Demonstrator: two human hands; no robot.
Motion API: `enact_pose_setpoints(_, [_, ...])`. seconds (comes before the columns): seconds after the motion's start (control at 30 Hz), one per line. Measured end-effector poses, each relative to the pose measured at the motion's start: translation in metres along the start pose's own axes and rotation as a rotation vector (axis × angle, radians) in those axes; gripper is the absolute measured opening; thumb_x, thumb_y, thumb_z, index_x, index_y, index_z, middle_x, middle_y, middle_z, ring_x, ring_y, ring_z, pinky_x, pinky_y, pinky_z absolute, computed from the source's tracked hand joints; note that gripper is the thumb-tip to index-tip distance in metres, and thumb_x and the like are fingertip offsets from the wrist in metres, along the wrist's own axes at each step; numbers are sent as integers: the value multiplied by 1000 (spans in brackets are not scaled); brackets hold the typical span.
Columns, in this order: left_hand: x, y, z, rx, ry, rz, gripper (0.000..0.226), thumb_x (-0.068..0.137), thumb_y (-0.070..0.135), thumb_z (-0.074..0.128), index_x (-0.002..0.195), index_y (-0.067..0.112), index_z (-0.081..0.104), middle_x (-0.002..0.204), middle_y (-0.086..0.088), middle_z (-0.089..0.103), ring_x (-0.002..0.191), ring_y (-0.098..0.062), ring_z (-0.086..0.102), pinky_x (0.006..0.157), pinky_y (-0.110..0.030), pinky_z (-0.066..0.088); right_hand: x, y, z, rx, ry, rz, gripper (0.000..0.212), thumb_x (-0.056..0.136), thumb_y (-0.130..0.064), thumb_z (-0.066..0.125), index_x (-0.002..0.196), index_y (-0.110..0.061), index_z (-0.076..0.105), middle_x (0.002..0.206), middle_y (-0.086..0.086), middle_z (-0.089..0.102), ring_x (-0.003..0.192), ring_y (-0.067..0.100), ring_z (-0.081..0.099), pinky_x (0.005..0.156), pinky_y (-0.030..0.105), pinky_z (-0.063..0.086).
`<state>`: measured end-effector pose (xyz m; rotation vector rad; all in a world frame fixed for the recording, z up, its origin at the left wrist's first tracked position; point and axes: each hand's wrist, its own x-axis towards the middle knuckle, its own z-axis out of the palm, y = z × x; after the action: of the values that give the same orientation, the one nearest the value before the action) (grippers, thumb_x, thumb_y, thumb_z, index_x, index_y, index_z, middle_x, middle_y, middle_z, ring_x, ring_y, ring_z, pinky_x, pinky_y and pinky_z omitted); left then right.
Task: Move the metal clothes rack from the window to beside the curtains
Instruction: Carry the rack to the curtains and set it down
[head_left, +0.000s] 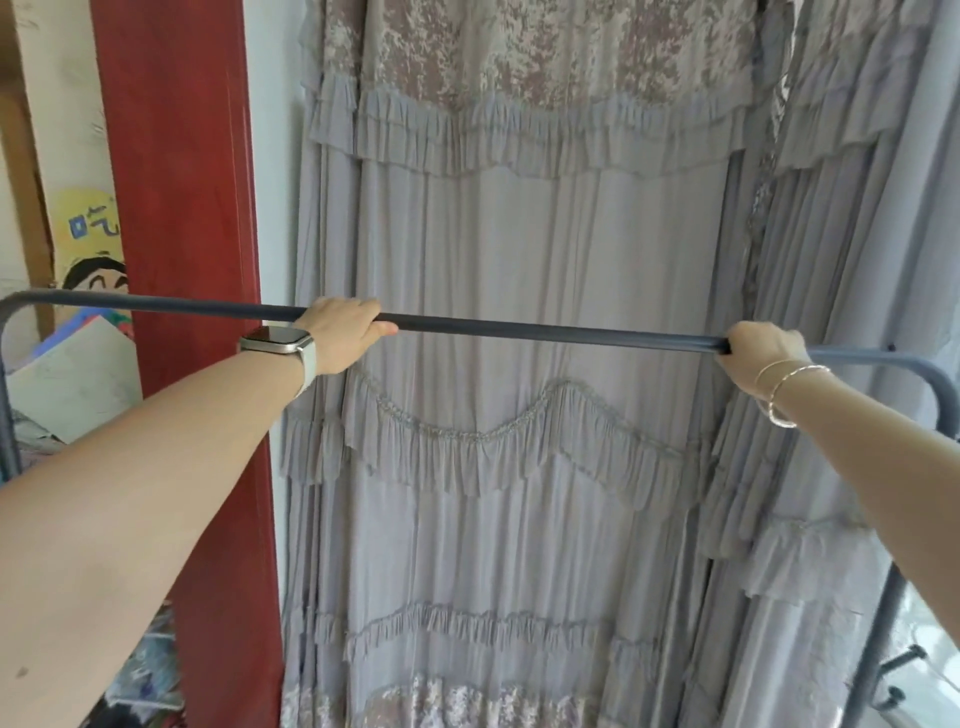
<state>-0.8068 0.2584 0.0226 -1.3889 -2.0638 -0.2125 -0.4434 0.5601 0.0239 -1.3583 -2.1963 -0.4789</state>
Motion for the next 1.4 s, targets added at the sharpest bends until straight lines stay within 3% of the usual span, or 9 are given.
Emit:
enact_pose_setpoints(0.1, [-2,-3,2,22,21,-61,34,98,41,29,70,22,31,66,6,39,72,-22,42,72,-38,36,-2,-6,-2,-23,10,-24,20,90,-19,47,89,-8,64,97,14,69,89,33,65,70,32,39])
enact_pose_setpoints(0.4, [-2,-4,4,16,30,-161,29,99,36,30,84,14,40,95,-11,58,82,-24,42,76,-38,36,-5,-11,-9,-40,-11,-56,23,90,-18,45,98,-10,64,99,8,69,90,31,65,64,30,41])
enact_pose_setpoints(0.6, [-2,12,6,35,45,-168,30,97,41,28,83,16,38,87,-3,50,82,-21,41,76,-37,37,-8,2,-11,-41,-24,-42,15,90,-14,44,88,-12,59,94,7,68,79,30,62,66,30,38])
enact_pose_setpoints(0.8, [-10,14,-8,-2,-4,-163,31,98,42,29,84,16,38,86,0,44,84,-20,40,73,-35,34,-12,3,-11,-11,-17,-32,14,88,-15,44,76,-13,52,64,0,49,68,27,53,70,31,36])
enact_pose_setpoints(1.03, [-29,29,-32,-277,1,-212,23,96,29,43,78,17,49,72,-1,51,71,-25,53,55,-32,33,-26,-29,-22,174,5,-182,11,78,-28,49,79,-20,57,70,-2,54,71,26,52,78,35,37])
enact_pose_setpoints(1.1, [-37,36,-32,-401,100,-257,17,94,21,47,93,13,62,84,-4,60,79,-27,57,65,-35,43,-33,-44,-26,228,-14,-207,12,77,-31,48,72,-22,55,64,-5,52,69,25,52,80,36,35])
enact_pose_setpoints(1.2, [-52,41,-35,-465,201,-337,28,93,14,47,114,9,63,110,-9,63,97,-29,58,82,-37,46,-44,-52,-32,264,-24,-210,11,76,-28,48,66,-23,49,59,-8,49,68,26,53,83,37,33])
enact_pose_setpoints(1.3, [-63,43,-40,-490,196,-348,35,94,13,46,127,9,56,127,-13,57,110,-30,55,93,-37,41,-54,-51,-37,297,-12,-213,9,75,-28,49,77,-20,53,68,-3,55,79,28,57,83,36,34])
enact_pose_setpoints(1.4, [-71,45,-49,-653,200,-418,41,95,21,46,135,12,50,141,-9,50,126,-28,46,100,-30,33,-69,-49,-42,444,47,-178,26,75,-31,54,96,-19,63,88,3,65,92,29,60,88,34,39])
